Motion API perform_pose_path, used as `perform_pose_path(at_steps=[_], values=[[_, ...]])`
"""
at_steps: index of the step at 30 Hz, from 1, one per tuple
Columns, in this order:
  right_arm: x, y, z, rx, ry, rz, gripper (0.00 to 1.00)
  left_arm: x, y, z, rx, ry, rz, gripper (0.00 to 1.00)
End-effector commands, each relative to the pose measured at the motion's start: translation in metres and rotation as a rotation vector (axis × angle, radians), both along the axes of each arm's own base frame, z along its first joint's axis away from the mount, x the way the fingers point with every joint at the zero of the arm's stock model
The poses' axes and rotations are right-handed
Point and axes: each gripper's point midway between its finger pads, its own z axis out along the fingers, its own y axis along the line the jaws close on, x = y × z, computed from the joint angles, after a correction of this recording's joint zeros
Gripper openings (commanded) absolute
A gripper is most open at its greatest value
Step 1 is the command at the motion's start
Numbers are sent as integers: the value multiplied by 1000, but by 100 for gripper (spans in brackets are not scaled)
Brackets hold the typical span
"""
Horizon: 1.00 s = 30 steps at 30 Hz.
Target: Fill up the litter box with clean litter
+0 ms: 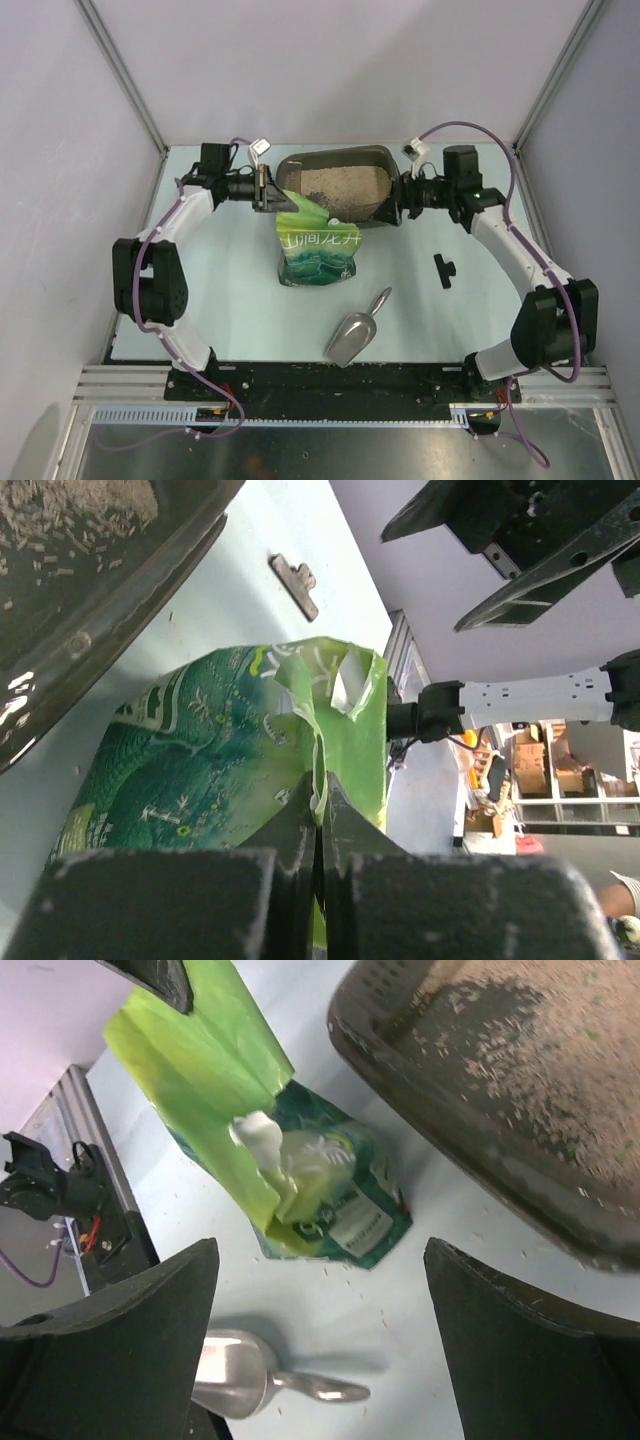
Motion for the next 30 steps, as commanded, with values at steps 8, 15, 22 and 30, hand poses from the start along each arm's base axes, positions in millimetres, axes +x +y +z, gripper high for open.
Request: perform_pose_path(at_steps=[8,15,22,30], values=[[10,92,27,110,-121,260,90,-25,-2,69,-67,-307,-93,0],[13,130,34,137,-176,342,89,-31,-1,73,-70,-310,-93,0],[23,140,40,125,-236,345,59,-30,0,78,-66,-337,-89,1],[16,150,76,39,-463,422,0,-12,5,86,28,-487,-24,44]])
